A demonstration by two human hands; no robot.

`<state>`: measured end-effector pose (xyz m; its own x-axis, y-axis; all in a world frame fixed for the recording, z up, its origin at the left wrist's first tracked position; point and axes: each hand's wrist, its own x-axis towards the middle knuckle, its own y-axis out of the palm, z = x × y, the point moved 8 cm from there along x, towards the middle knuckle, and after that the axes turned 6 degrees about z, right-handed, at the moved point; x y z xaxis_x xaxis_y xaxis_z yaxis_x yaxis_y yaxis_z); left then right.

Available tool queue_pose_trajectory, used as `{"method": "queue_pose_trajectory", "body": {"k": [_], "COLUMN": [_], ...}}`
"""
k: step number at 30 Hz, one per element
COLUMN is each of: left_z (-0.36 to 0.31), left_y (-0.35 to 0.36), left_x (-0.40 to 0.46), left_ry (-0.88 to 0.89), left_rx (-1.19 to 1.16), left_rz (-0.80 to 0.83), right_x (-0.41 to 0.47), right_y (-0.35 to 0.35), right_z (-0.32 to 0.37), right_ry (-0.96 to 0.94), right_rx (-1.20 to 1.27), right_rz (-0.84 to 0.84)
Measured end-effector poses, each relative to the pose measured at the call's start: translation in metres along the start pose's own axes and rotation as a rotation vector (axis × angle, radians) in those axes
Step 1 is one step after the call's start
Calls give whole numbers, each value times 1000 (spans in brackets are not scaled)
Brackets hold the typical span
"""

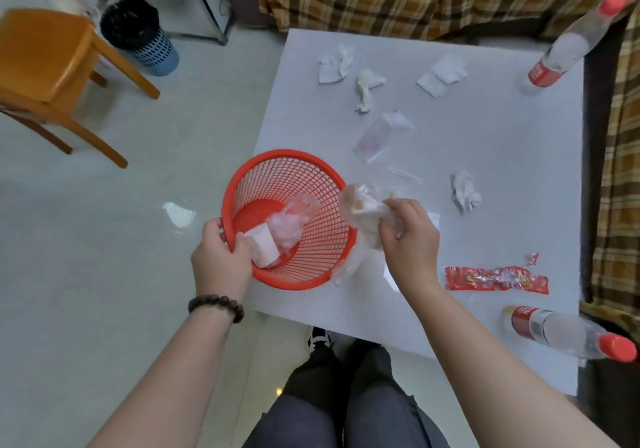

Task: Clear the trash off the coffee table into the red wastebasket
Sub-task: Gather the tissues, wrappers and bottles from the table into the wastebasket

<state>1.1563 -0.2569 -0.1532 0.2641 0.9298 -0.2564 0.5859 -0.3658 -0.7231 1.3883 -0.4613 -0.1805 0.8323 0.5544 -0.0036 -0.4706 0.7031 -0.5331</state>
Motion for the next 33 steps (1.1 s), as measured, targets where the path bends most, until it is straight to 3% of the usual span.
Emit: {"method": "queue_pose_trajectory", "body": {"k": [6, 13, 16, 21, 28, 33], "left_z": [-16, -30, -36, -53, -89, -104], "left_y": [-2, 7, 17, 46, 97, 124], "left_x": [-19, -35, -35, -43, -69, -96], "left_ry": [39, 86, 95, 125, 137, 121], "left_rx": [-86, -171, -172, -112, -61, -43], "left_rz": [77, 187, 227, 310, 375, 352], "right_x": [-8, -26, -35, -55, -98, -118], "right_y": [6, 40, 19, -57, -198, -221], "right_z": [73, 80, 67, 31, -64, -145], "right_ry": [-94, -31, 12, 104, 415, 641], "right_rx": [15, -93, -122, -153, -448, -506], "right_rz": [36, 384, 336, 113, -240, -22]}}
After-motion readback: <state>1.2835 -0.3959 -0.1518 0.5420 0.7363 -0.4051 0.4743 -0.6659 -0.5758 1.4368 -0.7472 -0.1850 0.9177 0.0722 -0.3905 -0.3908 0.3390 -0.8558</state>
